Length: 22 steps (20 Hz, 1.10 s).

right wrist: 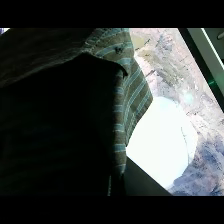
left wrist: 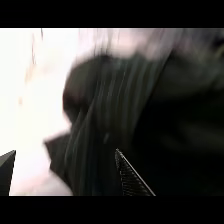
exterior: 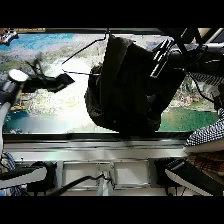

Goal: Fold the clothes and pants, and hang the long-sleeved shirts on hangers.

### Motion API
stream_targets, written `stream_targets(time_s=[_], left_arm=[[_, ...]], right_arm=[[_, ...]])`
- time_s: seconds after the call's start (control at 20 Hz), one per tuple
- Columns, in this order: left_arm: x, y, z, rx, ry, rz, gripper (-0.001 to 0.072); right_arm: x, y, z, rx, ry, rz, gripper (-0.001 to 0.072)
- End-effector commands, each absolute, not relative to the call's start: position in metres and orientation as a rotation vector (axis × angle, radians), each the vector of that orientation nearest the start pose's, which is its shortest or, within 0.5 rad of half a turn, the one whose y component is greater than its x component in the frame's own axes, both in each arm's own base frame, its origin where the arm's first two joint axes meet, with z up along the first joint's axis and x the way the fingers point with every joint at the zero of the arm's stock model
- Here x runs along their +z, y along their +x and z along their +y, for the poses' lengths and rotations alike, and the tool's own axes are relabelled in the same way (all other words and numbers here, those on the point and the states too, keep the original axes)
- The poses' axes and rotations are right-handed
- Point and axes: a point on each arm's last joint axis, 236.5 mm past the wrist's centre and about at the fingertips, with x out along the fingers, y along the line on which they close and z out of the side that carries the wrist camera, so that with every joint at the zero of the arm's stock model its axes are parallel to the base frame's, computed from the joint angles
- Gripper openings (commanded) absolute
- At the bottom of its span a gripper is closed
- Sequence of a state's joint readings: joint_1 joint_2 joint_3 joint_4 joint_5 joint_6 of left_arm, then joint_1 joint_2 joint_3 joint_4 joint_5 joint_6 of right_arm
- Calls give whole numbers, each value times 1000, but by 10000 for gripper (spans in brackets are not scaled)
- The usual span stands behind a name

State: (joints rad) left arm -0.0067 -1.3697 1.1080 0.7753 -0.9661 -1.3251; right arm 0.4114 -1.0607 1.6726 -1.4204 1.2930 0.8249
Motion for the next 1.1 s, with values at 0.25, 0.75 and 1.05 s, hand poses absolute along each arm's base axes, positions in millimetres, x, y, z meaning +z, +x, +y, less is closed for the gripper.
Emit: stream_targets(time_s=[0.25, 0.75, 1.05], left_arm=[[7, 419, -233, -506, -496, 1039, 702], [-32, 426, -240, -461, -558, 1098, 164], [-27, 441, -211, -408, -594, 1067, 22]], right_arm=[[283, 336, 187, 765, -721, 499, 26], [281, 331, 184, 762, -705, 524, 26], [277, 344, 159, 661, -783, 555, 26]])
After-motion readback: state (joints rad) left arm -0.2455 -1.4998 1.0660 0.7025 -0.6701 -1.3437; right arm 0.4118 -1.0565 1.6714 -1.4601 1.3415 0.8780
